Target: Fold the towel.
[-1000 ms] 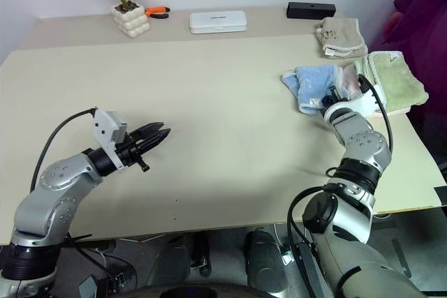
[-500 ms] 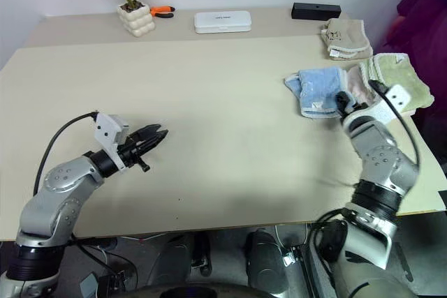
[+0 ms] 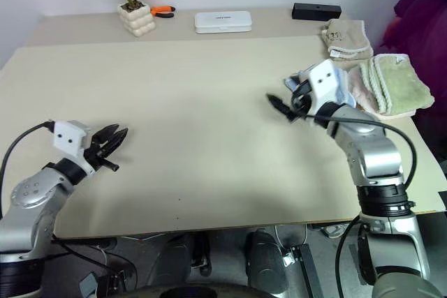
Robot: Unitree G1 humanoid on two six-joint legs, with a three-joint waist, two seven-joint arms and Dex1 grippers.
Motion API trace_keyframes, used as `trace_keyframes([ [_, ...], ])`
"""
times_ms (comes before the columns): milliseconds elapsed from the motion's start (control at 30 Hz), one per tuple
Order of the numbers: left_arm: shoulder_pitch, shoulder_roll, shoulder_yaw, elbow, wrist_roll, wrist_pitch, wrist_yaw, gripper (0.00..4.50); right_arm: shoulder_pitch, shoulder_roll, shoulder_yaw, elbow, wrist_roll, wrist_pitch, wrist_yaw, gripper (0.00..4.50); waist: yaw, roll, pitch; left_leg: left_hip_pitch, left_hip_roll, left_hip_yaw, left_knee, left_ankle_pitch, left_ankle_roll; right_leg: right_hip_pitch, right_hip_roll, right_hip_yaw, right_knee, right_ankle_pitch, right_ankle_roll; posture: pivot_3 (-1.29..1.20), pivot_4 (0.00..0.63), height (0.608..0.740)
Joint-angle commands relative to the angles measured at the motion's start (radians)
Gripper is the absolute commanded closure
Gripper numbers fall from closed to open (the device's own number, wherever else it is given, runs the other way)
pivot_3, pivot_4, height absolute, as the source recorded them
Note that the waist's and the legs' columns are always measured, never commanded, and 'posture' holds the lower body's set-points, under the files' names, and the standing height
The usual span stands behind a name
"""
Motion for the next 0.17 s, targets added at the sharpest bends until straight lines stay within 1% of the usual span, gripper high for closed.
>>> trace_keyframes([
  [33,0.035,0.011,0.052,-0.068,-0.019,-0.007,-0.004,3.45,-0.017,-0.007,0.018,0.033,-0.036,-0.064,0.075,0.43,0.009,0.0,0.0,0.0,0.0,0.0,0.0,0.0,0.0,0.0,0.0,0.0,0.0,0.0,0.0,0.0,0.15,0.74],
  [167,0.084,0.004,0.076,-0.105,-0.017,-0.003,0.012,3.45,-0.036,0.012,0.048,0.094,-0.062,-0.101,0.138,0.43,0.016,0.0,0.0,0.0,0.0,0.0,0.001,0.0,0.0,0.0,0.0,0.0,0.0,0.0,0.0,0.0,0.15,0.74],
])
